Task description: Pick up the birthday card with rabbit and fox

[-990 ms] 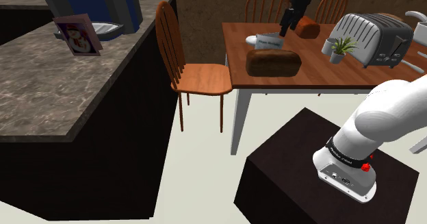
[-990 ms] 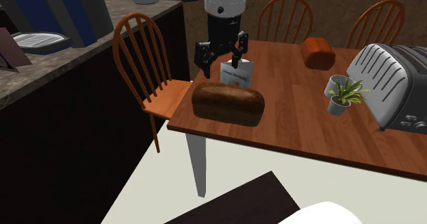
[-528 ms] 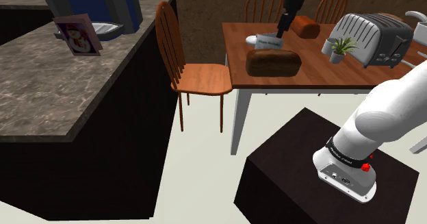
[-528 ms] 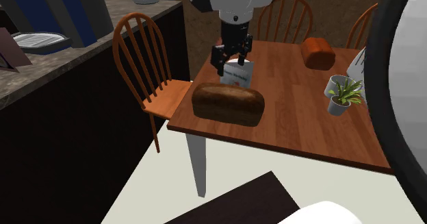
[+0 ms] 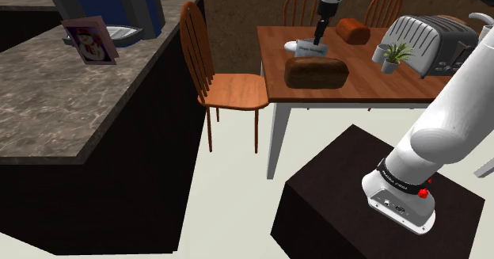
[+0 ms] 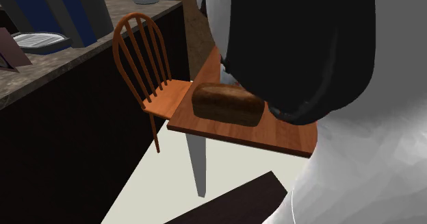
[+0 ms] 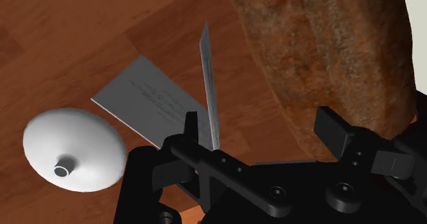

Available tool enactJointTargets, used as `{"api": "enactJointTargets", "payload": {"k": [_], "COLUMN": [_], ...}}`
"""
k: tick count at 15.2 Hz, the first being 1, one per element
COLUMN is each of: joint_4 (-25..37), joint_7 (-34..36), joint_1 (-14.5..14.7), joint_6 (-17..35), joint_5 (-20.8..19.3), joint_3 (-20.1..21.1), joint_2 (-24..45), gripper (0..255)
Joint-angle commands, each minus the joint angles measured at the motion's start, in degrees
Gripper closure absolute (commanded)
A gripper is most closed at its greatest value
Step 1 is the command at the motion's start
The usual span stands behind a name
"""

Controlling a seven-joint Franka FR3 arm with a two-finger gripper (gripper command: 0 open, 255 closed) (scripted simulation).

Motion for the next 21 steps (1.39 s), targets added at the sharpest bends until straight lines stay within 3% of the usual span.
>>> {"api": "enactJointTargets", "payload": {"k": [1,3,12,13,21], "joint_4": [4.13,7.58,3.54,3.52,3.56], "joint_7": [-4.33,-7.31,-7.74,-7.75,-7.74], "joint_1": [-0.68,-1.52,-1.72,-1.73,-1.73], "joint_6": [-0.03,-0.18,5.26,5.31,5.32], "joint_5": [1.84,3.33,4.09,4.11,4.13], "joint_3": [-0.56,-0.65,-0.40,-0.40,-0.39], "joint_2": [4.68,8.44,9.96,9.98,10.04], "gripper": [0,0,0,255,255]}}
